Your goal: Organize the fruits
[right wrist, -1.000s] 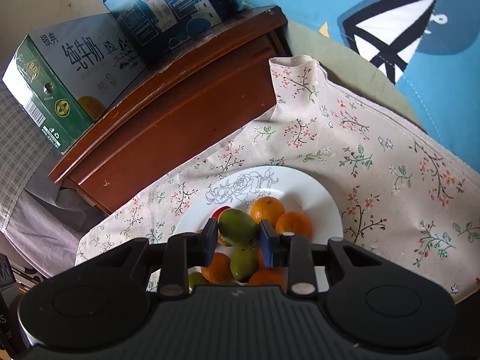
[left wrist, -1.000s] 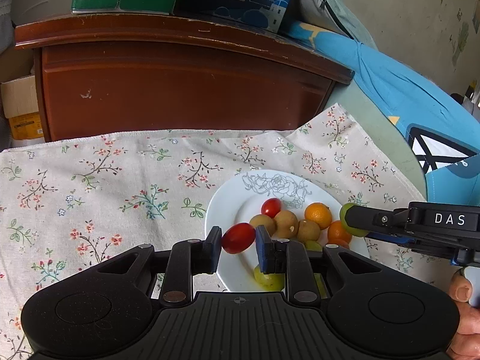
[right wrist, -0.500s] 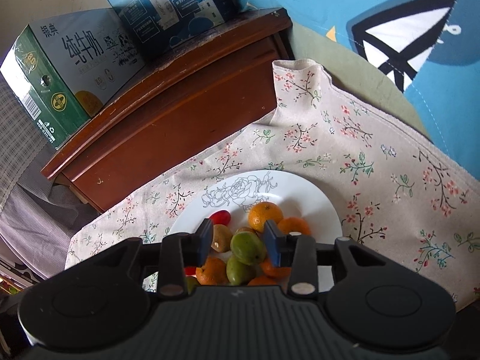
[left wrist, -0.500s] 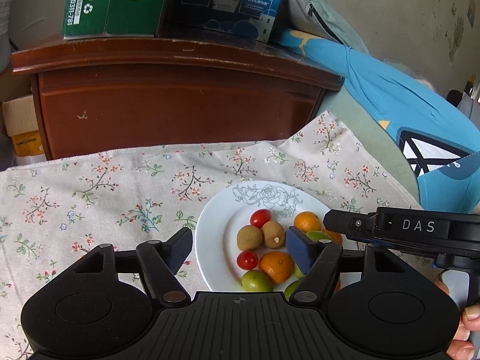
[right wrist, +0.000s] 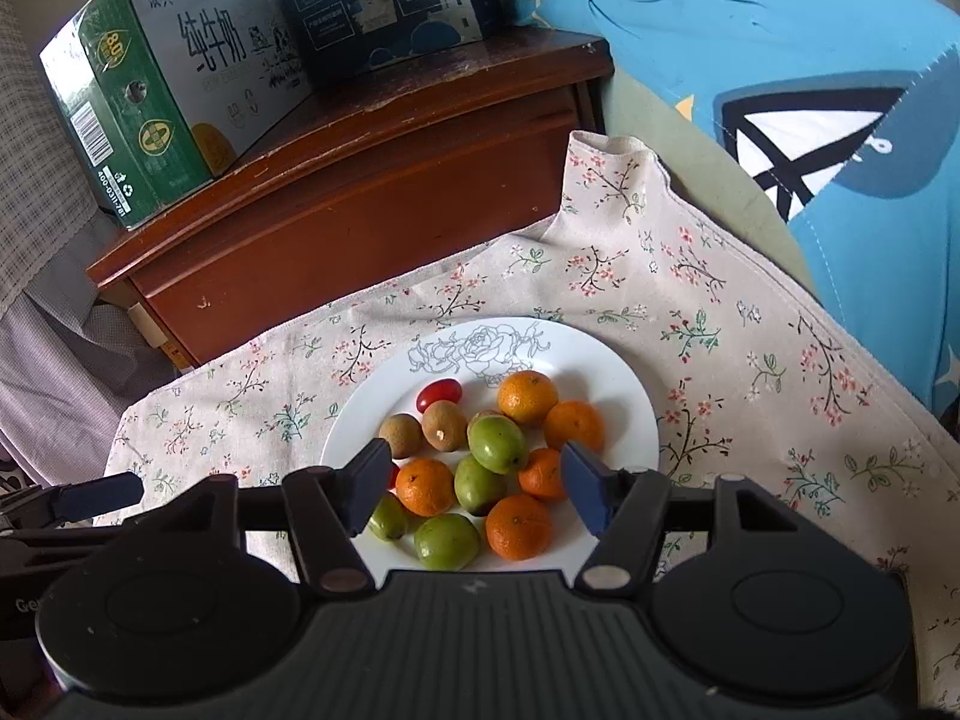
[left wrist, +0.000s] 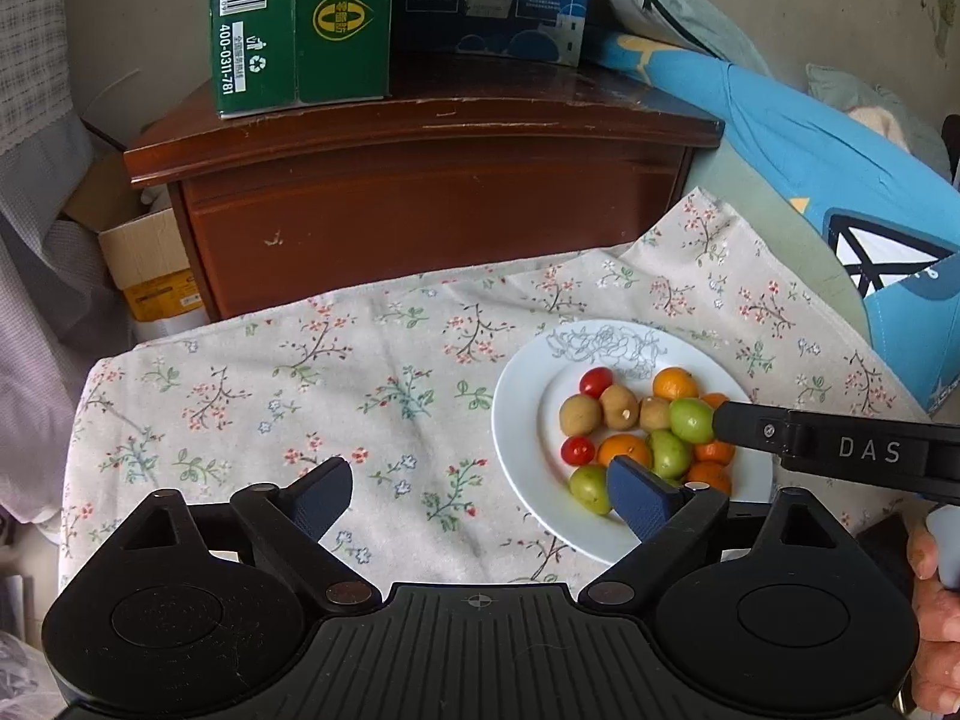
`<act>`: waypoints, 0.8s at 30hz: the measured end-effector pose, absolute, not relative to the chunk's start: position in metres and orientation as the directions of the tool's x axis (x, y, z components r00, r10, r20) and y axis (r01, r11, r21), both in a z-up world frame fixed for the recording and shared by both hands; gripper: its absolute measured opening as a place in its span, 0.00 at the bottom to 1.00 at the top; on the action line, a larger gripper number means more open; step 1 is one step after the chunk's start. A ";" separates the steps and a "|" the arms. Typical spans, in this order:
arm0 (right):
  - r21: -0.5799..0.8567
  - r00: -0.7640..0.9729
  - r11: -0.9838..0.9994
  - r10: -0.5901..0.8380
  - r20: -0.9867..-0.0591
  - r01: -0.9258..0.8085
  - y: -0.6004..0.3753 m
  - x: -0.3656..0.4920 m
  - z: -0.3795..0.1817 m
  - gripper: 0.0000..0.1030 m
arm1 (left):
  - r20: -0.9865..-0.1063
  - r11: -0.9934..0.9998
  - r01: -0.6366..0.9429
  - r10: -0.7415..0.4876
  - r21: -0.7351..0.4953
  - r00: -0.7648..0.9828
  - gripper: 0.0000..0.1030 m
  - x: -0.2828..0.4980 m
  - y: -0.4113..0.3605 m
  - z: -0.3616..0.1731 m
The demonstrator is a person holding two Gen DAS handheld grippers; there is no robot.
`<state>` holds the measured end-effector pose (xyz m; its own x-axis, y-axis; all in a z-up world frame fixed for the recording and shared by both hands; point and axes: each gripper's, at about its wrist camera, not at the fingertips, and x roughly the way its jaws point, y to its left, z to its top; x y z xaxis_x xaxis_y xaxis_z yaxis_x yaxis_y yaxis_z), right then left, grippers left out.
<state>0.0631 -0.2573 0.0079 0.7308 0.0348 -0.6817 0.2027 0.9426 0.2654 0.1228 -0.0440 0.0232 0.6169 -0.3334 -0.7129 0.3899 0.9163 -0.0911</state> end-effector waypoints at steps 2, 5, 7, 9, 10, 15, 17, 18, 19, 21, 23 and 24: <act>0.255 0.718 0.945 0.030 -0.696 0.207 -0.254 0.061 0.009 0.64 | -0.724 0.920 0.385 -0.317 -0.076 0.613 0.91 0.119 -0.041 0.022; 0.241 0.701 0.945 0.018 -0.713 0.222 -0.253 0.055 0.009 0.66 | -0.742 0.927 0.366 -0.299 -0.077 0.600 0.91 0.120 -0.039 0.021; 0.226 0.684 0.946 0.007 -0.729 0.231 -0.252 0.052 0.009 0.72 | -0.755 0.932 0.351 -0.294 -0.091 0.586 0.91 0.122 -0.038 0.019; 0.204 0.662 0.946 -0.014 -0.750 0.251 -0.250 0.051 0.007 0.75 | -0.766 0.936 0.337 -0.288 -0.099 0.575 0.92 0.124 -0.038 0.015; 0.196 0.657 0.947 -0.020 -0.754 0.254 -0.250 0.050 0.005 0.75 | -0.775 0.940 0.329 -0.277 -0.095 0.568 0.92 0.125 -0.039 0.012; 0.147 0.635 0.955 -0.053 -0.771 0.257 -0.245 0.053 0.000 0.75 | -0.809 0.950 0.303 -0.239 -0.080 0.536 0.92 0.130 -0.042 0.001; 0.142 0.623 0.953 -0.058 -0.780 0.266 -0.244 0.054 -0.003 0.78 | -0.816 0.951 0.301 -0.232 -0.076 0.529 0.92 0.132 -0.045 -0.001; 0.138 0.615 0.951 -0.064 -0.786 0.275 -0.245 0.055 -0.004 0.81 | -0.820 0.951 0.301 -0.229 -0.073 0.525 0.92 0.132 -0.046 -0.003; 0.132 0.605 0.949 -0.072 -0.793 0.285 -0.245 0.056 -0.006 0.82 | -0.823 0.951 0.301 -0.226 -0.071 0.521 0.92 0.133 -0.047 -0.004; 0.130 0.595 0.947 -0.075 -0.800 0.294 -0.246 0.055 -0.009 0.82 | -0.828 0.952 0.299 -0.216 -0.062 0.518 0.92 0.133 -0.049 -0.006; 0.135 0.591 0.947 -0.068 -0.804 0.292 -0.247 0.055 -0.011 0.82 | -0.832 0.954 0.296 -0.202 -0.048 0.517 0.92 0.134 -0.051 -0.008; 0.133 0.588 0.947 -0.069 -0.806 0.293 -0.247 0.056 -0.011 0.82 | -0.833 0.954 0.295 -0.197 -0.043 0.517 0.92 0.134 -0.052 -0.009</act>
<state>0.0556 -0.2465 -0.0112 0.5885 -0.0692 -0.8055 0.2932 0.9468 0.1328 0.1338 -0.0518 -0.0091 0.5168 -0.1974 -0.8331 0.2955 0.9544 -0.0428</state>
